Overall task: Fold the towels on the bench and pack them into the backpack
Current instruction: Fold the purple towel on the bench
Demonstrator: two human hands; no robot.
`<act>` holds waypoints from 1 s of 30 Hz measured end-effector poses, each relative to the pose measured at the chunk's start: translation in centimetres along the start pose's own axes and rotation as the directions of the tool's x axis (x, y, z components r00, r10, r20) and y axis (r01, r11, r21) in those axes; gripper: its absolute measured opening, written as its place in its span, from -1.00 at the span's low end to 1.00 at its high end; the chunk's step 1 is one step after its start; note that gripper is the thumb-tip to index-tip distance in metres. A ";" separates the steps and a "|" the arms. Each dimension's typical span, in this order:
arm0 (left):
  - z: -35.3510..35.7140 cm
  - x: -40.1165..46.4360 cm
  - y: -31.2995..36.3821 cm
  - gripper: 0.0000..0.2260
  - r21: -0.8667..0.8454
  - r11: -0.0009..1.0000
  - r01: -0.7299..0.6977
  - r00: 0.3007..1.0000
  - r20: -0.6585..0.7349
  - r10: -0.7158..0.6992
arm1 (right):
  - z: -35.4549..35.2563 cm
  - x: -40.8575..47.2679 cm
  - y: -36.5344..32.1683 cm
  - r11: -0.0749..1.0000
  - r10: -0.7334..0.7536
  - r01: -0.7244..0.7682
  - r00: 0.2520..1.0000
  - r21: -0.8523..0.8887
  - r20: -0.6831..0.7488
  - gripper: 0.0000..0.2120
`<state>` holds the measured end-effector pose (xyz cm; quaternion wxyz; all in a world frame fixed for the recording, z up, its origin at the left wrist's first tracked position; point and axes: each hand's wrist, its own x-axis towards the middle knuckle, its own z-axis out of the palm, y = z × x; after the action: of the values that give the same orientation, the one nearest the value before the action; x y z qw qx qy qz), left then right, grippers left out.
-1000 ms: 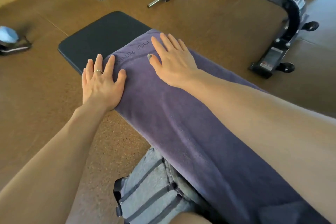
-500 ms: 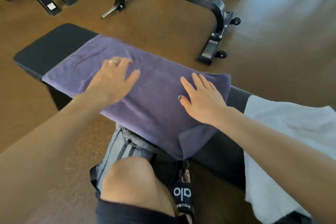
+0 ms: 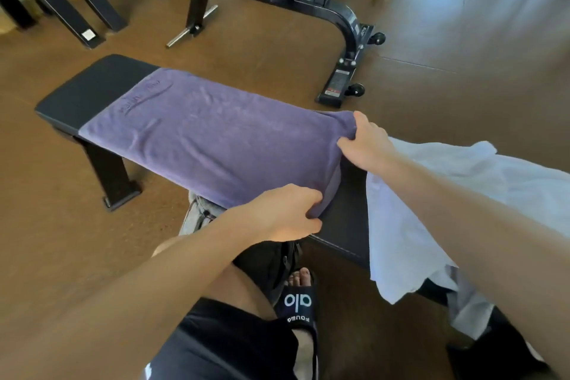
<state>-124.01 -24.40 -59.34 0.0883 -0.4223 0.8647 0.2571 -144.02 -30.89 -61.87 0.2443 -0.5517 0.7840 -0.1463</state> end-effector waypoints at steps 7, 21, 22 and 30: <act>0.4 -0.9 -0.1 -0.70 -0.137 0.990 0.015 0.997 0.081 -0.004 | -1.2 3.0 -2.0 0.851 0.184 -0.183 0.982 0.493 0.048 -0.47; -1.5 -0.1 0.9 -0.77 -0.118 0.993 0.010 0.979 0.205 0.015 | -2.3 4.8 0.3 0.953 -0.085 0.066 0.995 0.296 0.050 -0.75; -1.8 -0.2 0.9 -0.76 -0.113 0.994 0.016 0.975 0.223 0.010 | -2.4 4.9 0.5 0.967 -0.112 0.103 0.993 0.234 0.026 -0.80; -3.4 2.0 -0.6 -0.84 -0.265 0.964 0.007 0.998 -0.051 -0.021 | -3.6 6.5 0.1 0.949 -0.151 0.175 0.983 0.263 -0.106 -0.91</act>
<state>-124.60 -27.88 -57.39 0.0099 -0.4432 0.8217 0.3581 -147.78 -37.09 -60.34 0.2711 -0.5693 0.7179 -0.2950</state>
